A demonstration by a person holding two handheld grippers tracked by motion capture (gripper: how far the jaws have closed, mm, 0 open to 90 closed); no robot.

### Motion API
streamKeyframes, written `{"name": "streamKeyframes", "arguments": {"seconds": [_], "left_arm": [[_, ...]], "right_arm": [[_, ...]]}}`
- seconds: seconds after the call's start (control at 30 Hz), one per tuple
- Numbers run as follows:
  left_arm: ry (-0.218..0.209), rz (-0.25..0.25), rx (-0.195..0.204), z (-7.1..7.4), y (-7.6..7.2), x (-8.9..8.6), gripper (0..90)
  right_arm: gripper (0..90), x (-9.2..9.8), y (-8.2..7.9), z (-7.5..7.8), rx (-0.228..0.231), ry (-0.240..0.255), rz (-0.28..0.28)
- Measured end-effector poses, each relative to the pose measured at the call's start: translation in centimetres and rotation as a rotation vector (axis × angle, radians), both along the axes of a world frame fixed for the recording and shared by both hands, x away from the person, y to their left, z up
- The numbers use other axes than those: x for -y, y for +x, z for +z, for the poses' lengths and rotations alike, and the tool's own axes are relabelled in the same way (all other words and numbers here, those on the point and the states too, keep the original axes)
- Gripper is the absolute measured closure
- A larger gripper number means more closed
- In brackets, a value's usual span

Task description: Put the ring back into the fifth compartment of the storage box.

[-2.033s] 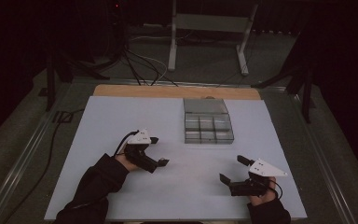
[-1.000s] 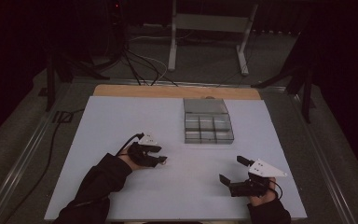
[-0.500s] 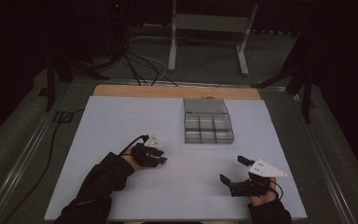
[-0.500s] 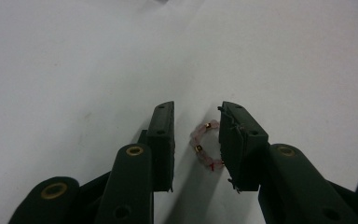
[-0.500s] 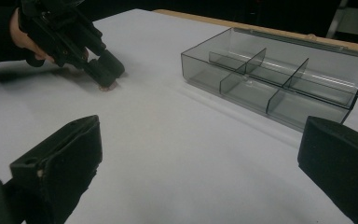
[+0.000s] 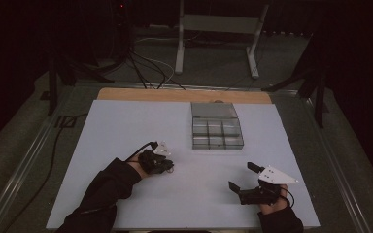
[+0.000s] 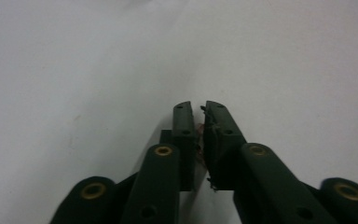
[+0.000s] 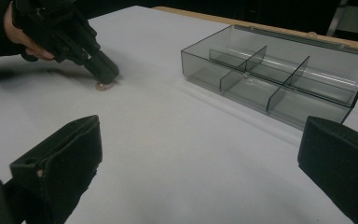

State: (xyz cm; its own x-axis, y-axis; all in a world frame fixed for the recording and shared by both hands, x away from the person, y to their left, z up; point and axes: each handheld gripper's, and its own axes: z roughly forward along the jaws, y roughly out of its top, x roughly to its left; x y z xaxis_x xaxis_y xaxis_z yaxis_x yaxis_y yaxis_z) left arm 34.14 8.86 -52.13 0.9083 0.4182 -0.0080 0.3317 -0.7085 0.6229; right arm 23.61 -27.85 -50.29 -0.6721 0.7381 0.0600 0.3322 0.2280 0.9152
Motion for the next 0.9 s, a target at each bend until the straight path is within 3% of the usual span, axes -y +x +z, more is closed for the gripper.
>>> {"name": "streamKeyframes", "arguments": {"seconds": [0.37,0.9], "left_arm": [[0.015,0.015,-0.013,0.19,0.0,0.19,88.7],[-0.038,0.017,-0.028,0.75,0.07,-0.19,90.0]], "right_arm": [[0.0,0.02,-0.04,0.01,-0.002,0.004,0.002],[0.0,0.04,-0.03,0.03,0.001,0.007,0.0]]}}
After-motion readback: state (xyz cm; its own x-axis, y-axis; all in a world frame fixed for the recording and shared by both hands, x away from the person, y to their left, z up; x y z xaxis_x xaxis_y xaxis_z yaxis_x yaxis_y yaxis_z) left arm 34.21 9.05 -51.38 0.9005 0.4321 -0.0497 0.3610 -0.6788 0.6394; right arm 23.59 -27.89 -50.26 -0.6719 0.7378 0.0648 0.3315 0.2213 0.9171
